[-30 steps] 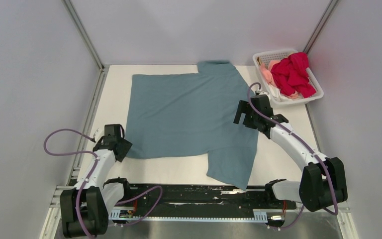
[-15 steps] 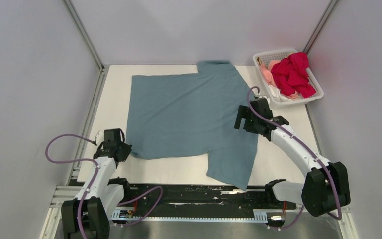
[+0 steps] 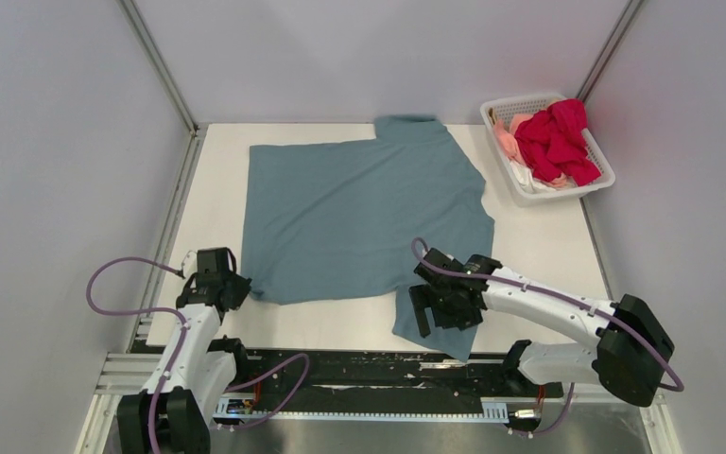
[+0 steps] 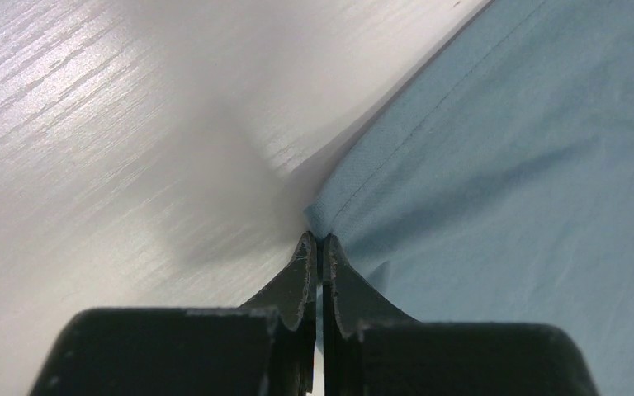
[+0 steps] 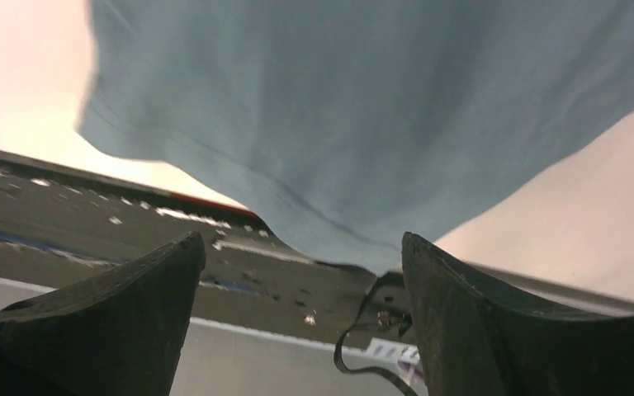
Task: Fold and stack the t-shirts
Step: Grab the side of the flattened tshirt closest away from the robot with both arms, then fold the flattened tshirt in 1/3 of the way
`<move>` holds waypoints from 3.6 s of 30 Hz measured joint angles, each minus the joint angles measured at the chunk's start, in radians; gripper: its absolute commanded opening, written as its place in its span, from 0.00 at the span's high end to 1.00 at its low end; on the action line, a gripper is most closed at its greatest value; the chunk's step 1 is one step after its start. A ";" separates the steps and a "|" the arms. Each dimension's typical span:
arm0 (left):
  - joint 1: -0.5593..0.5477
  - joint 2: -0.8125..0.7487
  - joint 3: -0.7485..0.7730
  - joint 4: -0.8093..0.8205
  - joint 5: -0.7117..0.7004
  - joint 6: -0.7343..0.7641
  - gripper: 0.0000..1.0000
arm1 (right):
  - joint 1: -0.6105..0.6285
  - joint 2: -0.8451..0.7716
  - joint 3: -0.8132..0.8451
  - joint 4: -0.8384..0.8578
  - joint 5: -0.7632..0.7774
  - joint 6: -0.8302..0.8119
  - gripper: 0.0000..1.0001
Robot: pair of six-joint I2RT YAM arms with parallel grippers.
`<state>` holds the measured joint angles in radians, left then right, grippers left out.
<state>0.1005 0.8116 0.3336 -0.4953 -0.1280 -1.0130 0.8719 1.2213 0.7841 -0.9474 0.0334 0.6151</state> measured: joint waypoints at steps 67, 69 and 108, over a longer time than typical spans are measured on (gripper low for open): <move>0.000 0.177 0.224 -0.195 -0.015 -0.018 1.00 | -0.333 0.116 0.327 -0.019 0.045 -0.174 1.00; 0.000 0.223 0.251 -0.180 -0.014 -0.018 1.00 | -0.357 0.144 0.359 0.011 0.074 -0.182 1.00; 0.011 0.393 0.388 -0.059 -0.067 -0.075 0.98 | -0.483 0.363 0.491 0.352 0.142 -0.485 0.98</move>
<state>0.1120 1.2049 0.7212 -0.5541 -0.1947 -1.0878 0.3893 1.5845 1.2747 -0.5949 0.1749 0.1303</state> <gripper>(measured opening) 0.010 0.015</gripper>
